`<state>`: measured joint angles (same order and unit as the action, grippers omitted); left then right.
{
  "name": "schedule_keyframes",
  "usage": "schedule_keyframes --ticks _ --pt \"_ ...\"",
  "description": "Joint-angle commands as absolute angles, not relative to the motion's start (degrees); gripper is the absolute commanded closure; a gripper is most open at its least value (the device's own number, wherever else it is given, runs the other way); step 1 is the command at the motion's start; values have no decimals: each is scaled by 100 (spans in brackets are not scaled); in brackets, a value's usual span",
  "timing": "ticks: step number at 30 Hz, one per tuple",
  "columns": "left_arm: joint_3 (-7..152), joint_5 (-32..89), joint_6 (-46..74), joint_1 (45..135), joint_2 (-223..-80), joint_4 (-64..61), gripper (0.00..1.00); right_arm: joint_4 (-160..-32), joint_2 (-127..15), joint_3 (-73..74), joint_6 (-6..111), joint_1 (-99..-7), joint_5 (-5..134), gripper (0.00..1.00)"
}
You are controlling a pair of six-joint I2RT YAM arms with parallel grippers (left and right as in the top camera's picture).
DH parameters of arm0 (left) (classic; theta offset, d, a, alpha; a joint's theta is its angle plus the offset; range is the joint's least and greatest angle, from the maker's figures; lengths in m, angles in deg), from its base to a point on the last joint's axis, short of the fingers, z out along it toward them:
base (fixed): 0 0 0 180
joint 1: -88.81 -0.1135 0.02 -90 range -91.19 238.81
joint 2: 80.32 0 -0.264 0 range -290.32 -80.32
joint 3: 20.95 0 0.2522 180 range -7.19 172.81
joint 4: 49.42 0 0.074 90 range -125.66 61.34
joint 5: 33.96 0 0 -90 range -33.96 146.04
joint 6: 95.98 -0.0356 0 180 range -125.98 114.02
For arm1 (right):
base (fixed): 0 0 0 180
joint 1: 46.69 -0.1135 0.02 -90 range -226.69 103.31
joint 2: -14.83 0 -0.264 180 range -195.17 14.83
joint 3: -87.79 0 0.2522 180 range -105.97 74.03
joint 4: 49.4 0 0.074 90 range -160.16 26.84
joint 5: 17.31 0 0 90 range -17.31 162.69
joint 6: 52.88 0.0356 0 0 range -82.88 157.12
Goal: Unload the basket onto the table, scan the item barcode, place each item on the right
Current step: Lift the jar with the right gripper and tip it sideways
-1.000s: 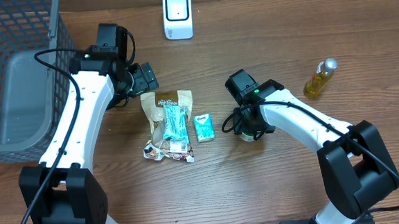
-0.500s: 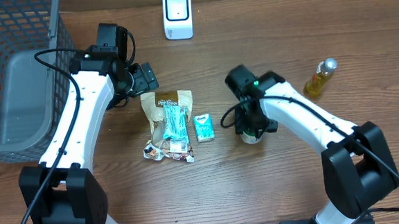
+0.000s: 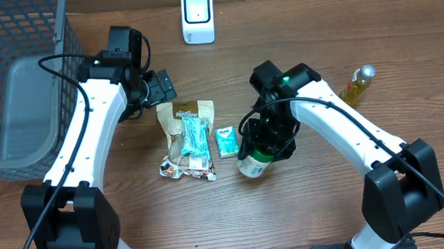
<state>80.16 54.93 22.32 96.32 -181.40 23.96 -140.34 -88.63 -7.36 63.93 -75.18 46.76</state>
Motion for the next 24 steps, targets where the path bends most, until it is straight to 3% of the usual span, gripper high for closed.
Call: schedule_keyframes --ticks 1,24 --pt "8103 5495 2164 9634 -18153 2389 0 -14074 -8794 -865 6393 -7489 3614 62" --pt "8103 5495 2164 9634 -18153 2389 0 -14498 -8794 -865 6393 -7478 2350 64"
